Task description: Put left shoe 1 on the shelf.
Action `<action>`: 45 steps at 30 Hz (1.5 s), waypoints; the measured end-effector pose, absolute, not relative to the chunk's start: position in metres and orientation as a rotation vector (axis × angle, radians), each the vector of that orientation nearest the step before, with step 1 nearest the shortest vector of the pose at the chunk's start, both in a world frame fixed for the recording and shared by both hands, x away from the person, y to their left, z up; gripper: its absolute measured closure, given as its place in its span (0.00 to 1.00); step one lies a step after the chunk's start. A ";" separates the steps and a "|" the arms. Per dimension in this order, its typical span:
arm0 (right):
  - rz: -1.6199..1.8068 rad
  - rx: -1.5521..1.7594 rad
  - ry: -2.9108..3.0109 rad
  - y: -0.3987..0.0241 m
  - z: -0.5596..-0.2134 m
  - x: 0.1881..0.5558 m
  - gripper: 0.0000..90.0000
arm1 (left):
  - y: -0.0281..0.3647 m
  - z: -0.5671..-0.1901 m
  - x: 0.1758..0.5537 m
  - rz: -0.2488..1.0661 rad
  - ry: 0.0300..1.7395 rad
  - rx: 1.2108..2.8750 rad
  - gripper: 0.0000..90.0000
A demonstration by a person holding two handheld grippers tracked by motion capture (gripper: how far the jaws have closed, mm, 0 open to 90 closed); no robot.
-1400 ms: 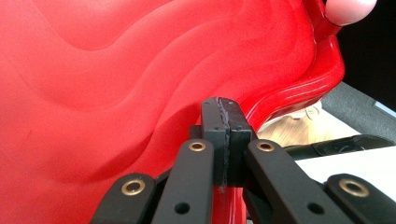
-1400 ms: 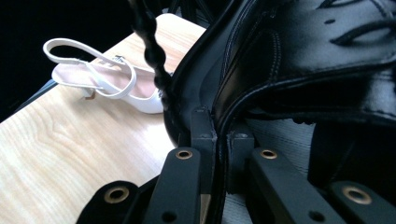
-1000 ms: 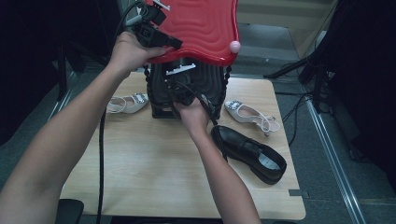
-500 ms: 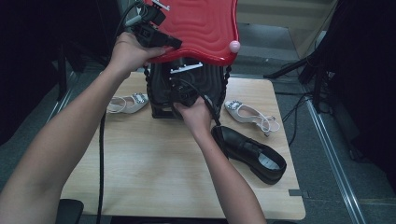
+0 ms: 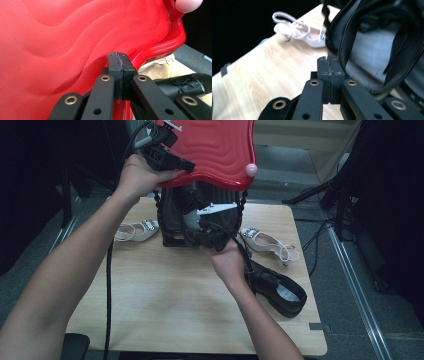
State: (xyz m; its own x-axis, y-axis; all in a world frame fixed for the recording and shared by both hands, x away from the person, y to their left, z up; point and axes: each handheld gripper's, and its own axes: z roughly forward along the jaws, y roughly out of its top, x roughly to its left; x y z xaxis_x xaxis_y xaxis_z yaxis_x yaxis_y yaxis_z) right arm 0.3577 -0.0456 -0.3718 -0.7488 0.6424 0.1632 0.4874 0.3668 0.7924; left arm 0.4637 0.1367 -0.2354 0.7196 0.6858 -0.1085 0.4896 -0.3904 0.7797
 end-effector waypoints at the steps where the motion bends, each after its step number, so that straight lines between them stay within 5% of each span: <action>1: 1.335 1.014 2.453 -0.048 -0.375 0.354 1.00 | 0.137 -0.235 0.464 0.292 0.890 2.070 1.00; 14: 1.247 1.046 2.464 -0.055 -0.408 0.354 1.00 | 0.138 -0.236 0.463 0.277 0.901 2.059 1.00; 45: 1.254 1.053 2.436 0.005 -0.391 0.399 1.00 | 0.141 -0.236 0.461 0.281 0.902 2.062 1.00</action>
